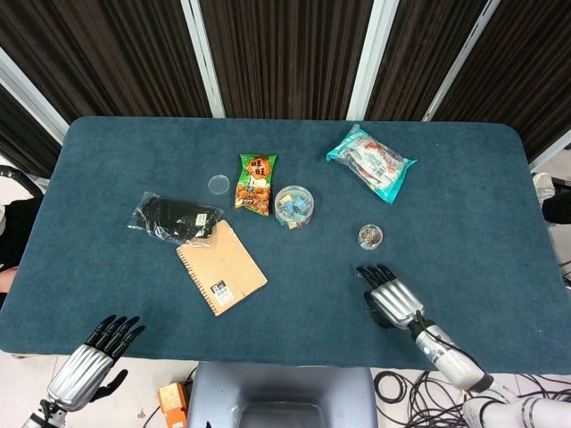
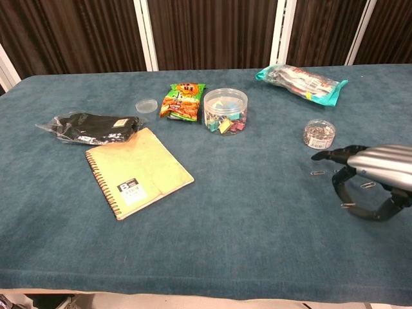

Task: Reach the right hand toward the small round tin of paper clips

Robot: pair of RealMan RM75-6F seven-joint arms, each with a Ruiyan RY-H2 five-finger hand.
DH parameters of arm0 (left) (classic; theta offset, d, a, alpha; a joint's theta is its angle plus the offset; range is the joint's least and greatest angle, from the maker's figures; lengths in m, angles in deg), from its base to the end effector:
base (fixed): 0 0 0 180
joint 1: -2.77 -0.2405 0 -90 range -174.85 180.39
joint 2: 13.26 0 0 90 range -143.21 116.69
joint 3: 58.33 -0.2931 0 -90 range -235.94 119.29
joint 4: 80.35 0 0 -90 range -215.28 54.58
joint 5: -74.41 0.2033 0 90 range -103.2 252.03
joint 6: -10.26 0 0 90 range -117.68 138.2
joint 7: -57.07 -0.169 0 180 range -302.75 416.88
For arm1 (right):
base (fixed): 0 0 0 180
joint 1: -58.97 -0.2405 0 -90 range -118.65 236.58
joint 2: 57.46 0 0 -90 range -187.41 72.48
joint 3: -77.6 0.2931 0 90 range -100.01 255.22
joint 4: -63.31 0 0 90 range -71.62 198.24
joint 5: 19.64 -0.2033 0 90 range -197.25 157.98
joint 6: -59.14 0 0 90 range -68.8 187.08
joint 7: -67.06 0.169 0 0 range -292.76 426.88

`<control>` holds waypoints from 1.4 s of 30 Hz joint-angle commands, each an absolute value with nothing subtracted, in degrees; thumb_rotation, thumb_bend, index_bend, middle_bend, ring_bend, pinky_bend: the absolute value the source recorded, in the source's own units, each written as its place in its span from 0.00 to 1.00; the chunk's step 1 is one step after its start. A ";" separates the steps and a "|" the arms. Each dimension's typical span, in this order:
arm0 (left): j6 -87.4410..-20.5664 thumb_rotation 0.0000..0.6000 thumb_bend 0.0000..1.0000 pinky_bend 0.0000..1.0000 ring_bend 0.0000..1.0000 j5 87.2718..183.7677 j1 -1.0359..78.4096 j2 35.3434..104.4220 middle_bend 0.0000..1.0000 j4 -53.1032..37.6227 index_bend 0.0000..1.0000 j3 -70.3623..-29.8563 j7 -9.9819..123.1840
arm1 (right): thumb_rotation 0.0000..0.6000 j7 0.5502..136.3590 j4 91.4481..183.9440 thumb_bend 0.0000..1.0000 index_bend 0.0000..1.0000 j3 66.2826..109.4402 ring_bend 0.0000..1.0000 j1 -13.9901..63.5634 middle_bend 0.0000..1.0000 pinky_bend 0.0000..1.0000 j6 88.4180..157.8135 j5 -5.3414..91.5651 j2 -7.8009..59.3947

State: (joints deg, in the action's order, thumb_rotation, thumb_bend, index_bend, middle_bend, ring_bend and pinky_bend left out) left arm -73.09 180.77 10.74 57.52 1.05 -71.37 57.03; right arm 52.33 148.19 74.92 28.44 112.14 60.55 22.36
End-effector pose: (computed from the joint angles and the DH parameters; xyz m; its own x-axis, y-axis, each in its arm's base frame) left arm -0.3310 0.1530 0.0890 0.5174 0.2593 0.8155 0.8194 -0.4247 -0.3849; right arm -0.2775 -0.3015 -0.0016 0.6278 -0.3861 0.6759 -0.7675 -0.4521 0.4545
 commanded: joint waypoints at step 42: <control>-70.54 1.00 0.39 0.00 0.00 178.70 12.51 57.04 0.00 1.43 0.00 -69.85 58.40 | 1.00 31.89 132.02 0.47 0.45 87.95 0.00 13.27 0.00 0.00 107.56 25.37 31.00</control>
